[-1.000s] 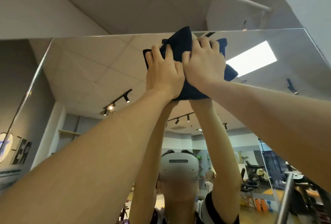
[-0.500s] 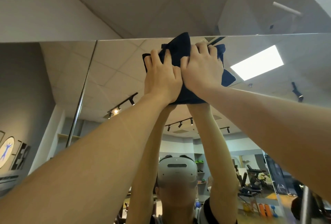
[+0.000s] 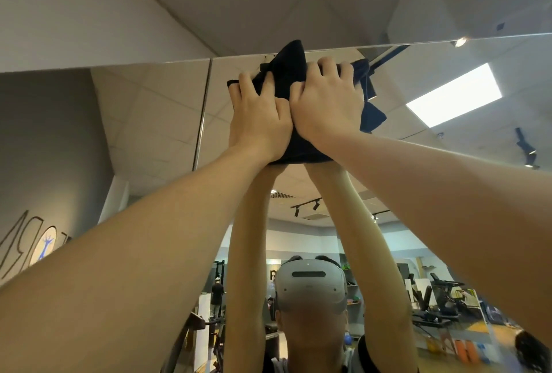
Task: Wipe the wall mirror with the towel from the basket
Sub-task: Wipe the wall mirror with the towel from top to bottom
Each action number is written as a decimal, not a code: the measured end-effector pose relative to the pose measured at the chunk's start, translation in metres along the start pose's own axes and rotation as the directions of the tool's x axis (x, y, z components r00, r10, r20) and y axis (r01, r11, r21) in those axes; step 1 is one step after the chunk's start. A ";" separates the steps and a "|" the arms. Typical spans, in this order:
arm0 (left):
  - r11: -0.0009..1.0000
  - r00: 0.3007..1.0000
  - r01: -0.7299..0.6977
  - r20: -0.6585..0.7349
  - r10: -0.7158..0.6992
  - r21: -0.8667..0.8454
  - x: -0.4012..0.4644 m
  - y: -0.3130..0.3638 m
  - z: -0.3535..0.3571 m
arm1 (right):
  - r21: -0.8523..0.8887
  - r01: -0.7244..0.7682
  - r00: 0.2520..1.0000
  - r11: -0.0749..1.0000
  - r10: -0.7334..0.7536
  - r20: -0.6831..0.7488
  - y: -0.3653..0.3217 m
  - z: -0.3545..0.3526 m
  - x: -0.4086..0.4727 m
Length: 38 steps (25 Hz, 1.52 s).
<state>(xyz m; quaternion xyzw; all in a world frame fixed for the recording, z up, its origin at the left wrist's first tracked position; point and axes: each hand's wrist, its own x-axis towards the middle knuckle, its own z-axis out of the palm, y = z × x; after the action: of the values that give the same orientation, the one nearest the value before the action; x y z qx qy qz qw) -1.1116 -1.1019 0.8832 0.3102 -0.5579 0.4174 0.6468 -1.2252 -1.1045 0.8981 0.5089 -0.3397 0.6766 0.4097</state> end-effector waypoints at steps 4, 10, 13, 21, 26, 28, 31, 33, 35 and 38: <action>1.000 1.000 0.004 -0.010 -0.005 -0.007 -0.002 -0.023 -0.015 | 0.008 0.009 1.000 1.000 -0.009 0.008 -0.026 0.010 -0.003; 1.000 1.000 0.003 -0.017 -0.003 0.019 -0.009 -0.052 -0.036 | 0.010 0.042 0.999 0.999 -0.042 0.015 -0.057 0.019 -0.014; 0.999 0.999 0.022 -0.032 -0.021 0.030 -0.015 -0.056 -0.039 | 0.016 0.057 0.998 0.998 -0.058 0.034 -0.062 0.018 -0.019; 0.996 0.998 0.050 -0.032 -0.048 0.073 -0.053 -0.069 -0.055 | 0.061 0.087 0.995 0.994 -0.090 0.048 -0.074 0.012 -0.057; 0.991 0.999 0.054 -0.013 -0.052 0.121 -0.087 -0.071 -0.066 | 0.061 0.096 0.988 0.994 -0.102 0.115 -0.077 0.000 -0.096; 0.989 0.999 0.048 0.015 -0.050 0.139 -0.102 -0.070 -0.073 | 0.054 0.098 0.985 0.994 -0.104 0.138 -0.077 -0.006 -0.112; 0.983 0.998 0.055 0.034 -0.061 0.173 -0.121 -0.065 -0.079 | 0.040 0.143 0.967 0.989 -0.148 0.208 -0.073 -0.014 -0.127; 0.980 0.996 0.067 0.040 -0.075 0.188 -0.128 -0.058 -0.080 | 0.056 0.165 0.960 0.985 -0.174 0.218 -0.065 -0.018 -0.129; 0.976 0.995 0.071 0.058 -0.085 0.207 -0.129 -0.051 -0.080 | 0.066 0.175 0.955 0.982 -0.186 0.230 -0.058 -0.021 -0.131; 0.972 0.994 0.077 0.055 -0.091 0.221 -0.130 -0.041 -0.073 | 0.068 0.198 0.947 0.978 -0.209 0.244 -0.047 -0.025 -0.130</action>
<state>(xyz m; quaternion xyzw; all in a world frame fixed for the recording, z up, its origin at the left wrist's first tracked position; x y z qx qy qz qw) -1.0455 -1.0828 0.7449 0.4160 -0.5159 0.4382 0.6073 -1.1738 -1.0894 0.7685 0.6309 -0.3197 0.5685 0.4202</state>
